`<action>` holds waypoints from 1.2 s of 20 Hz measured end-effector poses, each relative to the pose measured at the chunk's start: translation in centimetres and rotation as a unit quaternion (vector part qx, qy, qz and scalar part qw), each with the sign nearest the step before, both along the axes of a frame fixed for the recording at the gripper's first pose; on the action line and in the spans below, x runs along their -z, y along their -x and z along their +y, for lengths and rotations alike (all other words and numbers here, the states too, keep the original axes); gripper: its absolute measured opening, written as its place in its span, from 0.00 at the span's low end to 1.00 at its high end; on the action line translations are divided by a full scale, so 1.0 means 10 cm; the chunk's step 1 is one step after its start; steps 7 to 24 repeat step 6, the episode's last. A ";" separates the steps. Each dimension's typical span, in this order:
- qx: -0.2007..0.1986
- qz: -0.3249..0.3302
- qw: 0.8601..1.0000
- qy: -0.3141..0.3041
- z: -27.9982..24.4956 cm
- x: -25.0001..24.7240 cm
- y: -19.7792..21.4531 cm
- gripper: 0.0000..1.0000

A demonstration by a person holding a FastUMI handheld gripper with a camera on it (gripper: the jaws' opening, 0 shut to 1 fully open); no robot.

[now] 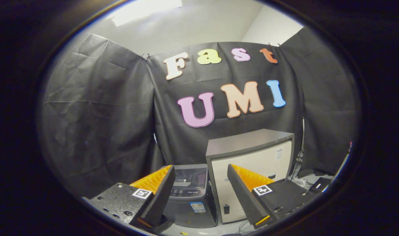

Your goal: Put the clothes into the washing machine and then close the washing machine lid.

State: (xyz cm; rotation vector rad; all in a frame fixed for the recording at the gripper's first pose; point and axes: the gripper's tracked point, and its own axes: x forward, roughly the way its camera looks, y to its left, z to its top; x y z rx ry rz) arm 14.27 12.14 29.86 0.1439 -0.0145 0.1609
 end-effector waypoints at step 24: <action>0.003 0.002 1.000 -0.003 0.00 0.01 0.00 0.97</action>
